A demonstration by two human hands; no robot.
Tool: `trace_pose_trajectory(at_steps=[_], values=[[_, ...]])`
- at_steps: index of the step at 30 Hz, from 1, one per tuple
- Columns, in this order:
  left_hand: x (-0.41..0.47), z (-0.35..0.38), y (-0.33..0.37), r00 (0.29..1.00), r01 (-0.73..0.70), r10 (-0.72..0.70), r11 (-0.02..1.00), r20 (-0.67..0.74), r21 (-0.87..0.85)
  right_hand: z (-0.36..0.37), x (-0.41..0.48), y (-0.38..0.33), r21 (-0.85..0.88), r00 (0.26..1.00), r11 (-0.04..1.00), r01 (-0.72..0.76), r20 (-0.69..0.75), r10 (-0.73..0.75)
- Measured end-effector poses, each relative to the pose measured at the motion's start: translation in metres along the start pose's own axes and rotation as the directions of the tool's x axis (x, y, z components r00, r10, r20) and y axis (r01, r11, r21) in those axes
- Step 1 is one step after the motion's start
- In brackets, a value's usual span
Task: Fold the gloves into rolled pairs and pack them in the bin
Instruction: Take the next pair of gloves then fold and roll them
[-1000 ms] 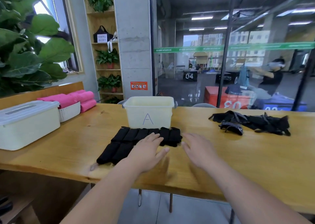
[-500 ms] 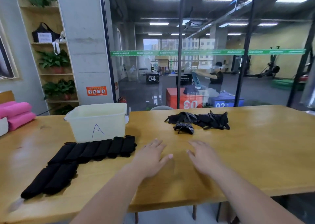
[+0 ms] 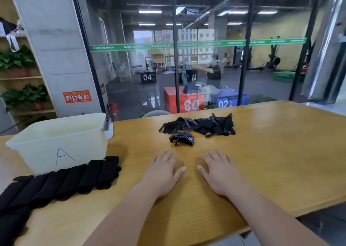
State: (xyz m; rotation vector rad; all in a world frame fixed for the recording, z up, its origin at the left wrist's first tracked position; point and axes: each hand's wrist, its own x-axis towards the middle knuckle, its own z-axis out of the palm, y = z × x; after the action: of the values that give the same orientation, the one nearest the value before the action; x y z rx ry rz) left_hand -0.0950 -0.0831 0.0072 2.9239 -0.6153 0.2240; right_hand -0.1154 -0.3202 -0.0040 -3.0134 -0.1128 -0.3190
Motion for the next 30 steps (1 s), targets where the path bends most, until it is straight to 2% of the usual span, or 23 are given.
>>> trace_pose_trajectory(at_steps=[3,6,14,18,22,26,30], values=[[0.01,0.005,-0.008,0.998,0.039,-0.038,0.999,-0.055,0.024,0.004,0.02,-0.004,-0.028,1.0,0.999,0.023,-0.006,-0.024],[0.011,0.012,-0.011,0.992,0.075,-0.078,0.996,-0.094,-0.038,0.006,0.041,-0.008,-0.005,0.999,0.999,0.041,0.018,-0.041],[0.011,0.013,-0.011,0.989,0.058,-0.069,0.994,-0.13,-0.091,0.018,0.087,-0.018,0.087,0.998,0.996,0.02,0.058,-0.026],[0.01,0.014,-0.011,0.985,0.043,-0.061,0.992,-0.158,-0.116,0.019,0.08,-0.018,0.093,0.994,0.995,0.039,-0.102,-0.03],[0.006,0.01,-0.01,0.974,0.021,-0.053,0.989,-0.22,-0.144,0.011,0.067,-0.023,0.132,0.948,0.984,0.121,-0.311,-0.074],[0.002,0.007,-0.01,0.942,-0.036,-0.028,0.983,-0.335,-0.182,0.01,0.059,-0.026,0.215,0.898,0.956,0.199,-0.43,-0.09],[0.001,0.005,-0.012,0.911,-0.037,-0.07,0.967,-0.406,-0.25,0.011,0.051,-0.031,0.333,0.872,0.899,0.284,-0.48,-0.097]])
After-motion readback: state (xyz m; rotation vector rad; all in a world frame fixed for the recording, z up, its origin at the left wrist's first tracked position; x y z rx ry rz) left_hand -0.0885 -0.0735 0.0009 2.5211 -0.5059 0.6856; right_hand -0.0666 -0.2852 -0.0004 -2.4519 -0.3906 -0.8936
